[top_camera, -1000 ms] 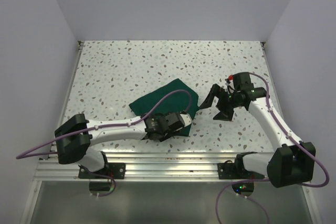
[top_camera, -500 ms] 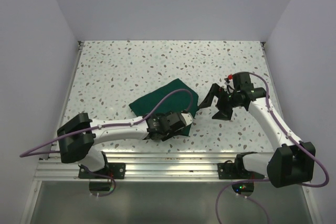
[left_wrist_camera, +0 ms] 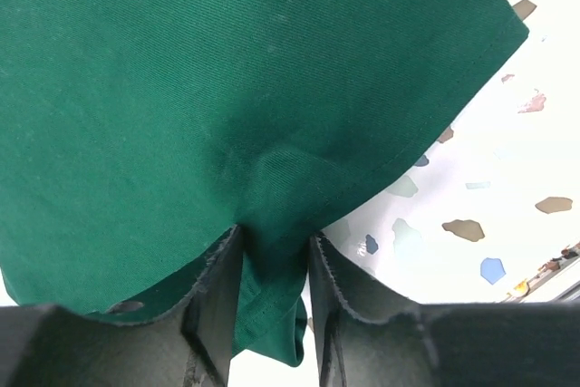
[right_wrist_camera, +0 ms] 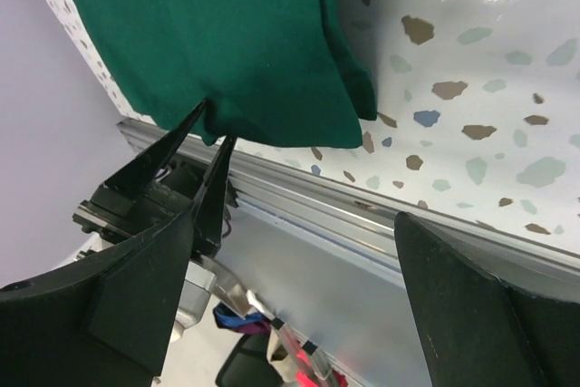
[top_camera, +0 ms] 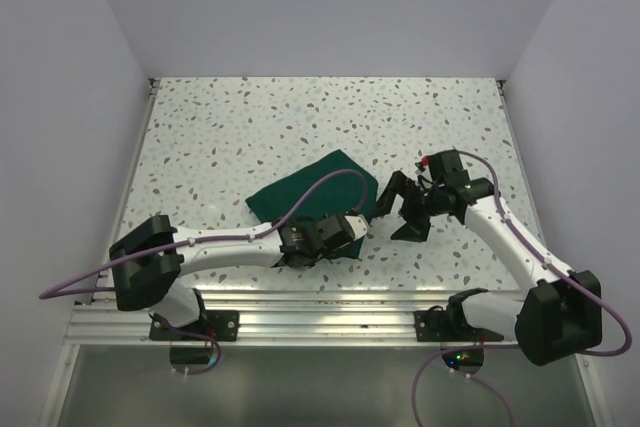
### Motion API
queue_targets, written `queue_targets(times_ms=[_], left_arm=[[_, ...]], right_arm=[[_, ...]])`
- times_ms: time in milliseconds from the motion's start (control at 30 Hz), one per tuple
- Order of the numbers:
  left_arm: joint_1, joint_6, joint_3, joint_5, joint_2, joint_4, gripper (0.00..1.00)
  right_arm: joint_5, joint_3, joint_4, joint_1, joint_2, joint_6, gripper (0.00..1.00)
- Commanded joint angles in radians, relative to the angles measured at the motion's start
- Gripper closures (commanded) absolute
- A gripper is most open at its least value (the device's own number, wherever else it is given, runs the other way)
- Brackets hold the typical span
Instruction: Prepare the surgical pack
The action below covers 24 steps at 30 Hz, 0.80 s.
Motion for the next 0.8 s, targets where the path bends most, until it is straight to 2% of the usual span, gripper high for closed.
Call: queue_targets(times_ms=[0,67,100,267,433,467,500,700,733,767], left_arm=[[0.004,0.003,-0.010,-0.006,-0.001,0.062,0.65],[0.007,0.006,-0.007,-0.015,-0.001,0.060,0.74],[0.005,0.014,-0.007,-0.018,-0.002,0.059,0.85],[0.026,0.033,0.023,-0.021,0.002,0.047,1.00],[0.045,0.036,0.049,0.037,-0.021,0.037,1.00],[0.043,0.061,0.055,0.040,-0.040,0.037,1.00],[0.045,0.059,0.060,0.043,-0.050,0.037,1.00],[0.045,0.068,0.123,0.049,-0.077,0.010,1.00],[0.045,0.071,0.135,0.049,-0.081,0.005,1.00],[0.045,0.072,0.138,0.049,-0.084,0.005,1.00]], right_arm=[[0.001,-0.003,0.071,0.047,-0.015,0.083,0.04],[0.003,-0.003,0.081,0.068,-0.002,0.093,0.05],[0.003,-0.003,0.086,0.074,-0.001,0.105,0.05],[0.006,-0.012,0.111,0.099,0.001,0.143,0.07],[0.010,-0.040,0.155,0.111,-0.002,0.201,0.15],[0.010,-0.060,0.176,0.114,-0.002,0.212,0.19],[0.010,-0.069,0.187,0.114,0.001,0.232,0.29],[0.029,-0.090,0.301,0.185,0.050,0.315,0.49],[0.039,-0.086,0.325,0.193,0.068,0.323,0.57],[0.049,-0.089,0.342,0.197,0.077,0.332,0.61]])
